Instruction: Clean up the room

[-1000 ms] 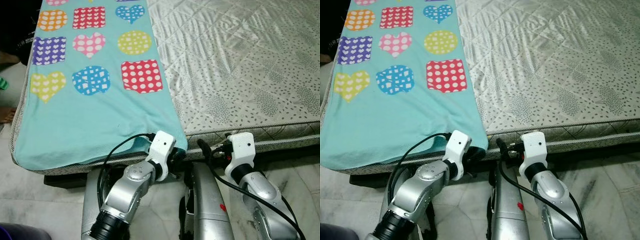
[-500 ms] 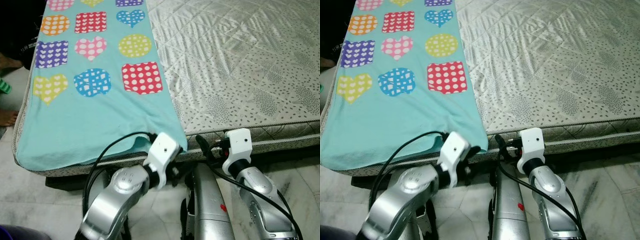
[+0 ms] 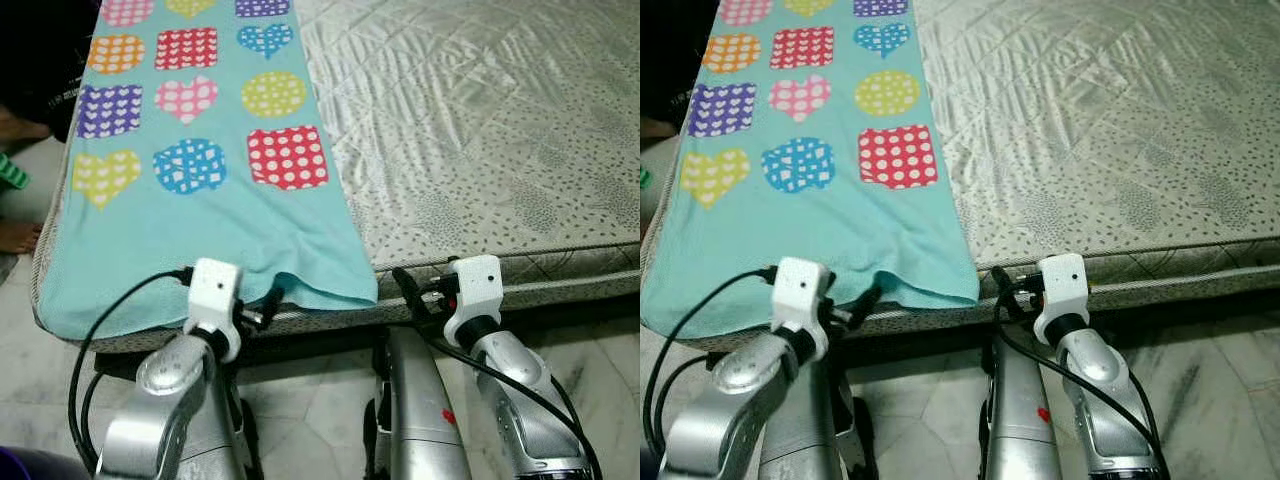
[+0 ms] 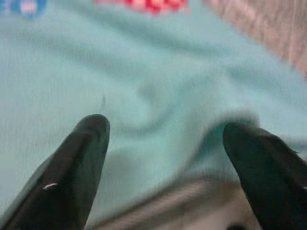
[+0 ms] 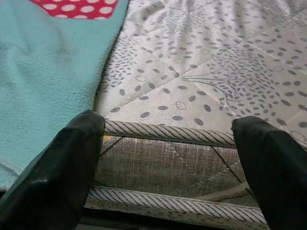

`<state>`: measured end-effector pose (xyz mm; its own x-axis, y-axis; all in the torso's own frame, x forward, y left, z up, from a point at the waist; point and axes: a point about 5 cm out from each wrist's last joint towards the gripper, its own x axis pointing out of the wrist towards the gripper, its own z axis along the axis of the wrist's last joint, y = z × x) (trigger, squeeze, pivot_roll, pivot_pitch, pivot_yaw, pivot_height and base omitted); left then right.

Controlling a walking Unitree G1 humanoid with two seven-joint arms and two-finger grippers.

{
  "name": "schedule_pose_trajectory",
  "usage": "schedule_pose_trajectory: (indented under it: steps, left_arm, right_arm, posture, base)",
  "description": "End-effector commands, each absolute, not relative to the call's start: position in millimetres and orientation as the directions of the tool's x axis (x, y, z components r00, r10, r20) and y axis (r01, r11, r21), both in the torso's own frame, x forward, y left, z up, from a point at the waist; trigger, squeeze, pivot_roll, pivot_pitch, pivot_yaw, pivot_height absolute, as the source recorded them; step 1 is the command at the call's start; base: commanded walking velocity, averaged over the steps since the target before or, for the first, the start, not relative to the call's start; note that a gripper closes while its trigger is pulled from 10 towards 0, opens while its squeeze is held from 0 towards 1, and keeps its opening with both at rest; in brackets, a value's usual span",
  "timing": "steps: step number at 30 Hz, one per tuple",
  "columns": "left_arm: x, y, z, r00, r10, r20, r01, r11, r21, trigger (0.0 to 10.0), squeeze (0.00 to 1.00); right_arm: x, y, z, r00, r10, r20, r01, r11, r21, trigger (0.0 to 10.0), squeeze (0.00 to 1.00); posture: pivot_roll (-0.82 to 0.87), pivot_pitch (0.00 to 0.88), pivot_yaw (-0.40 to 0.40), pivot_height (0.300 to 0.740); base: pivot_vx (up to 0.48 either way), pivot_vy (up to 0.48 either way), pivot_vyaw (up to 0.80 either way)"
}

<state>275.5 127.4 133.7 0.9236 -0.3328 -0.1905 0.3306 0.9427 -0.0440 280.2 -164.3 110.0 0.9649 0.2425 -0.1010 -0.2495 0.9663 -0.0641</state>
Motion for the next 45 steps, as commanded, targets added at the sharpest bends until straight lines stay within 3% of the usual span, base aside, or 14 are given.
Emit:
schedule_pose_trajectory:
  steps: [1, 8, 13, 14, 15, 16, 17, 27, 33, 38, 45]
  left_arm:
    - [283, 126, 138, 0.932, -0.327, -0.157, 0.323, 0.945, -0.049, 10.0, 1.00]
    - [300, 123, 152, 0.951, -0.302, -0.062, 0.296, 0.951, -0.092, 10.0, 1.00]
    - [314, 128, 128, 0.947, -0.274, -0.167, 0.246, 0.955, -0.167, 10.0, 1.00]
    - [317, 127, 121, 0.934, -0.294, -0.201, 0.254, 0.946, -0.200, 10.0, 0.82]
    - [317, 127, 121, 0.934, -0.294, -0.201, 0.254, 0.946, -0.200, 10.0, 0.82]
    - [319, 126, 117, 0.927, -0.304, -0.222, 0.259, 0.943, -0.207, 10.0, 0.54]
    - [322, 126, 112, 0.917, -0.315, -0.245, 0.266, 0.940, -0.215, 10.0, 0.00]
    - [342, 115, 89, 0.836, -0.408, -0.368, 0.335, 0.909, -0.247, 10.0, 0.00]
    - [313, 100, 59, 0.691, -0.539, -0.481, 0.457, 0.842, -0.288, 10.0, 0.00]
    - [292, 98, 48, 0.623, -0.591, -0.513, 0.513, 0.803, -0.302, 10.0, 0.00]
    - [252, 112, 40, 0.531, -0.601, -0.597, 0.567, 0.776, -0.277, 10.0, 0.00]
  right_arm:
    - [278, -167, 106, 0.966, 0.232, -0.112, -0.240, 0.969, -0.065, 10.0, 0.00]
    - [277, -170, 106, 0.970, 0.218, -0.110, -0.227, 0.971, -0.070, 10.0, 0.00]
    - [276, -168, 106, 0.969, 0.222, -0.112, -0.230, 0.971, -0.065, 10.0, 0.00]
    - [276, -168, 106, 0.968, 0.223, -0.112, -0.231, 0.971, -0.064, 10.0, 0.00]
    - [276, -168, 106, 0.968, 0.223, -0.112, -0.231, 0.971, -0.064, 10.0, 0.00]
    - [276, -168, 106, 0.968, 0.223, -0.112, -0.231, 0.971, -0.064, 10.0, 0.00]
    - [276, -168, 106, 0.968, 0.224, -0.112, -0.232, 0.971, -0.064, 10.0, 0.00]
    - [274, -170, 107, 0.968, 0.223, -0.113, -0.232, 0.970, -0.067, 10.0, 0.00]
    - [273, -170, 106, 0.969, 0.221, -0.113, -0.229, 0.971, -0.067, 10.0, 0.00]
    - [274, -171, 106, 0.969, 0.221, -0.114, -0.230, 0.971, -0.067, 10.0, 0.00]
    - [276, -171, 106, 0.968, 0.224, -0.115, -0.233, 0.970, -0.066, 10.0, 0.00]
  posture:
    - [-0.11, 0.224, 0.001, 0.522]
    - [-0.12, 0.225, 0.006, 0.522]
    - [-0.13, 0.225, 0.002, 0.522]
    - [-0.13, 0.225, 0.002, 0.522]
    - [-0.13, 0.225, 0.002, 0.522]
    - [-0.13, 0.225, 0.000, 0.522]
    - [-0.14, 0.224, -0.002, 0.522]
    - [-0.16, 0.215, 0.005, 0.522]
    - [-0.16, 0.212, 0.011, 0.522]
    - [-0.15, 0.212, 0.010, 0.522]
    - [-0.14, 0.214, 0.008, 0.522]
  base:
    - [0.000, 0.000, 0.00]
    - [0.000, 0.000, 0.00]
    - [0.000, 0.000, 0.00]
    - [0.000, 0.000, 0.00]
    - [0.000, 0.000, 0.00]
    - [0.000, 0.000, 0.00]
    - [0.000, 0.000, 0.00]
    - [0.000, 0.000, 0.00]
    - [0.000, 0.000, 0.00]
    - [0.000, 0.000, 0.00]
    - [0.000, 0.000, 0.00]
